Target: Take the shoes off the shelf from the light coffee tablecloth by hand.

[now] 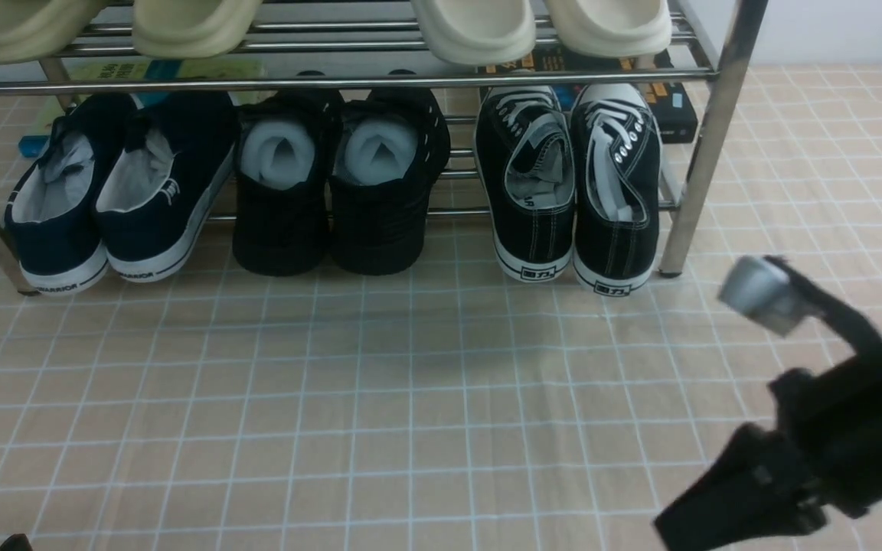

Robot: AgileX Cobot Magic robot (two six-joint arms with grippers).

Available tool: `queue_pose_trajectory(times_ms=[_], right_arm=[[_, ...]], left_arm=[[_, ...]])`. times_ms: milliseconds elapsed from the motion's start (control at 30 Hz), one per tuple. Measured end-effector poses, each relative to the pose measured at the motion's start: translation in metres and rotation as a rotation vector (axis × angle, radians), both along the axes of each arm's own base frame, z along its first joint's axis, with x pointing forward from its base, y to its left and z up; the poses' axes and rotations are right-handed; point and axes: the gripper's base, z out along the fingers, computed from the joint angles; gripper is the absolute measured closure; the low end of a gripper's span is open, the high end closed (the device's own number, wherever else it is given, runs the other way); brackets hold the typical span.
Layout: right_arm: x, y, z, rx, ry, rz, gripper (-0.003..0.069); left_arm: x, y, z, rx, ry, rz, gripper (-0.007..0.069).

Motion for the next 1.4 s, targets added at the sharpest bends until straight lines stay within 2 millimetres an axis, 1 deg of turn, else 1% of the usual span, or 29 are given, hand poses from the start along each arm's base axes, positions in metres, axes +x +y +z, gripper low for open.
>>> queue_pose_trajectory(times_ms=[67, 133, 167, 233, 267, 300, 333, 367, 433, 500, 600, 633, 667, 700, 733, 800, 867, 933, 1067, 1100, 1267, 1400], right_arm=[[0.006, 0.021, 0.004, -0.016, -0.015, 0.077, 0.0662], [0.01, 0.035, 0.007, -0.052, -0.03, 0.122, 0.0662], [0.012, 0.036, 0.01, -0.062, -0.039, 0.123, 0.0662], [0.028, 0.049, 0.022, -0.153, -0.077, 0.118, 0.0659], [0.036, 0.051, 0.028, -0.193, -0.097, 0.094, 0.0657], [0.039, 0.051, 0.032, -0.207, -0.11, 0.082, 0.0657], [0.052, 0.052, 0.038, -0.26, -0.136, 0.042, 0.0654], [0.056, 0.052, 0.04, -0.278, -0.146, 0.027, 0.0652], [0.085, 0.054, 0.055, -0.385, -0.219, -0.081, 0.0638], [0.105, 0.059, 0.059, -0.438, -0.243, -0.135, 0.0622], [0.132, 0.067, 0.065, -0.48, -0.281, -0.183, 0.0578], [0.135, 0.069, 0.062, -0.488, -0.274, -0.181, 0.0573], [0.147, 0.075, 0.062, -0.496, -0.282, -0.189, 0.0541], [0.152, 0.077, 0.061, -0.497, -0.287, -0.19, 0.0525], [0.163, 0.083, 0.06, -0.495, -0.301, -0.194, 0.0478], [0.175, 0.09, 0.06, -0.485, -0.319, -0.2, 0.0426], [0.189, 0.098, 0.051, -0.488, -0.328, -0.201, 0.035], [0.2, 0.102, 0.044, -0.502, -0.34, -0.204, 0.03], [0.217, 0.108, 0.029, -0.533, -0.375, -0.213, 0.0237], [0.218, 0.109, 0.027, -0.535, -0.38, -0.214, 0.0234], [0.239, 0.11, 0.001, -0.6, -0.473, -0.238, 0.0228], [0.244, 0.111, -0.005, -0.605, -0.498, -0.244, 0.0258]], left_arm=[[0.0, 0.0, 0.0, 0.0, 0.0, 0.0, 0.0384], [0.0, 0.0, 0.0, 0.0, 0.0, 0.0, 0.0384], [0.0, 0.0, 0.0, 0.0, 0.0, 0.0, 0.0384], [0.0, 0.0, 0.0, 0.0, 0.0, 0.0, 0.0384], [0.0, 0.0, 0.0, 0.0, 0.0, 0.0, 0.0384], [0.0, 0.0, 0.0, 0.0, 0.0, 0.0, 0.0384], [0.0, 0.0, 0.0, 0.0, 0.0, 0.0, 0.0384], [0.0, 0.0, 0.0, 0.0, 0.0, 0.0, 0.0384], [0.0, 0.0, 0.0, 0.0, 0.0, 0.0, 0.0384], [0.0, 0.0, 0.0, 0.0, 0.0, 0.0, 0.0384], [0.0, 0.0, 0.0, 0.0, 0.0, 0.0, 0.0384], [0.0, 0.0, 0.0, 0.0, 0.0, 0.0, 0.0384], [0.0, 0.0, 0.0, 0.0, 0.0, 0.0, 0.0384], [0.0, 0.0, 0.0, 0.0, 0.0, 0.0, 0.0384], [0.0, 0.0, 0.0, 0.0, 0.0, 0.0, 0.0384], [0.0, 0.0, 0.0, 0.0, 0.0, 0.0, 0.0384], [0.0, 0.0, 0.0, 0.0, 0.0, 0.0, 0.0384], [0.0, 0.0, 0.0, 0.0, 0.0, 0.0, 0.0384], [0.0, 0.0, 0.0, 0.0, 0.0, 0.0, 0.0384], [0.0, 0.0, 0.0, 0.0, 0.0, 0.0, 0.0384], [0.0, 0.0, 0.0, 0.0, 0.0, 0.0, 0.0384], [0.0, 0.0, 0.0, 0.0, 0.0, 0.0, 0.0384]])
